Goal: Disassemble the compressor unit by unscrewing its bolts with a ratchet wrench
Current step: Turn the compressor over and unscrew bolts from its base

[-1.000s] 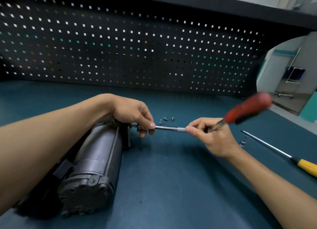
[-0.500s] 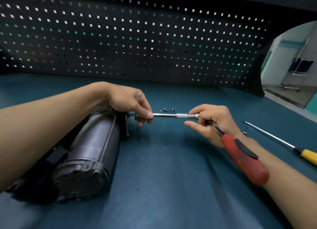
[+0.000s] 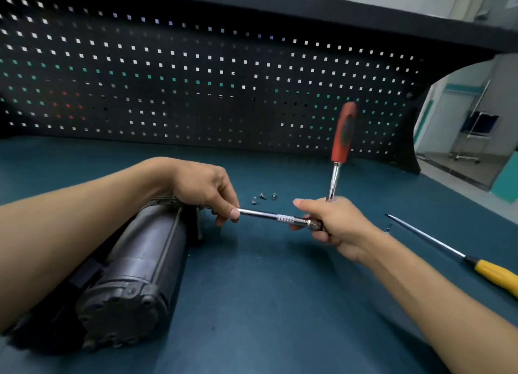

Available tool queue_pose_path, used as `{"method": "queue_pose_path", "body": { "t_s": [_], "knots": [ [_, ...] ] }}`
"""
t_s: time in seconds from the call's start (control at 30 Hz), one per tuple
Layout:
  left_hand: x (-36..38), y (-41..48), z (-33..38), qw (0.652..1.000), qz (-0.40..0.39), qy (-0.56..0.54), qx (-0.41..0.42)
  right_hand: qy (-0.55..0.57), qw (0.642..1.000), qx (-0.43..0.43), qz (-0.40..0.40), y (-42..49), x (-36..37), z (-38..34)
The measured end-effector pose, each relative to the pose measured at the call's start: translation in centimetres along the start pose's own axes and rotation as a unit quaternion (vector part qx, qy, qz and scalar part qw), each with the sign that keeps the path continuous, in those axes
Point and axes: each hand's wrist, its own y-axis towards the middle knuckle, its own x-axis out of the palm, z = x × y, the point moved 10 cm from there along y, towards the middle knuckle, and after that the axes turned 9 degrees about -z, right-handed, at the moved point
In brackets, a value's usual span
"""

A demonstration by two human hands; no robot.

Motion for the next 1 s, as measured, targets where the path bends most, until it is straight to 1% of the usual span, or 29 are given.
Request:
{"method": "queue_pose_path", "body": {
  "t_s": [0.1,0.23,0.37,0.53,0.6,0.67,0.77,0.87,1.0],
  "knots": [
    [0.0,-0.1,-0.1,1.0,0.005,-0.004,0.0,0.07,0.995,0.064,-0.021,-0.4,0.5,0.8],
    [-0.1,0.0,-0.3,1.0,0.008,-0.016,-0.002,0.132,0.982,0.121,-0.053,-0.7,1.1,1.8],
    [-0.1,0.0,-0.4,1.0,0.008,-0.018,0.0,0.197,0.959,0.174,-0.11,-0.7,1.9,2.9],
    [-0.4,0.1,-0.7,1.0,0.015,-0.022,-0.003,0.304,0.92,0.199,-0.149,-0.9,2.6,3.4],
    [-0.5,0.2,-0.9,0.999,0.016,-0.029,0.0,0.318,0.915,0.198,-0.152,-0.9,2.8,3.4],
    [-0.5,0.3,-1.1,0.999,0.013,-0.037,0.0,0.296,0.925,0.192,-0.14,-0.7,2.6,3.6],
    [-0.2,0.5,-1.1,0.999,0.001,-0.035,-0.007,0.218,0.958,0.153,-0.102,-0.3,1.9,3.4],
    [0.1,0.6,-1.1,1.0,-0.014,-0.014,-0.02,0.151,0.984,0.071,-0.059,0.1,1.0,2.0],
    [0.3,0.5,-0.9,0.999,-0.03,-0.008,-0.02,0.089,0.995,-0.052,-0.002,0.1,-0.1,-0.2]
  ]
}}
